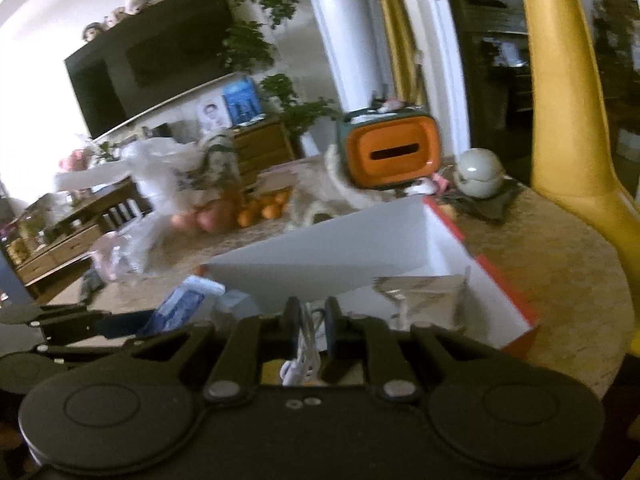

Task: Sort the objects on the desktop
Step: 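Carry the blue bar with the left tool over the shoebox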

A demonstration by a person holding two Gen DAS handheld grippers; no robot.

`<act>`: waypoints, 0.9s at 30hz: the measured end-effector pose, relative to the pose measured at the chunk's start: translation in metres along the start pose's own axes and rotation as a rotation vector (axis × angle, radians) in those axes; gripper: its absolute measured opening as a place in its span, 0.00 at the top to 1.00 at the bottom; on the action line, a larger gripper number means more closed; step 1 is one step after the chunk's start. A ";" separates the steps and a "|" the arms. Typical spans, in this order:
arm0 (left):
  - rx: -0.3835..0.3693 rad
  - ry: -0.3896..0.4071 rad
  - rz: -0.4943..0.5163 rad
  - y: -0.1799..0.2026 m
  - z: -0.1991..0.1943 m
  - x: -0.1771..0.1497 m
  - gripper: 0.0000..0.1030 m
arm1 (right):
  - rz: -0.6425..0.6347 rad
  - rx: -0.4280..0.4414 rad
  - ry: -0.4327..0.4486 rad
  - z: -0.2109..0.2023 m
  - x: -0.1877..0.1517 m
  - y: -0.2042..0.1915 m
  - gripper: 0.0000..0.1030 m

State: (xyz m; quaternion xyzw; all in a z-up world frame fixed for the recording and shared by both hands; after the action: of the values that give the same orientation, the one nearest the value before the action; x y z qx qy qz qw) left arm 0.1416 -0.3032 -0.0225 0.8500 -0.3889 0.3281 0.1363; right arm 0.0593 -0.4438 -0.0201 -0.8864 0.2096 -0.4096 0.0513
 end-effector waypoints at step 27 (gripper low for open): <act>-0.031 -0.061 -0.049 0.021 0.006 -0.008 0.34 | 0.021 0.040 -0.092 -0.011 -0.020 0.017 0.46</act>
State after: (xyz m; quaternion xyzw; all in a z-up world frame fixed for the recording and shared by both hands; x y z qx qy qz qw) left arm 0.1249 -0.3154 -0.0333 0.8667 -0.3771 0.2924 0.1455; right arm 0.0336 -0.4494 -0.0314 -0.9009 0.2079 -0.3720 0.0828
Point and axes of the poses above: each gripper's, at about its wrist camera, not at the fingertips, and z roughly the way its jaws point, y to its right, x to its top, the point moved 5 cm from there along z, roughly the way its jaws point, and after that the axes turned 8 degrees about -y, right-handed, at the moved point
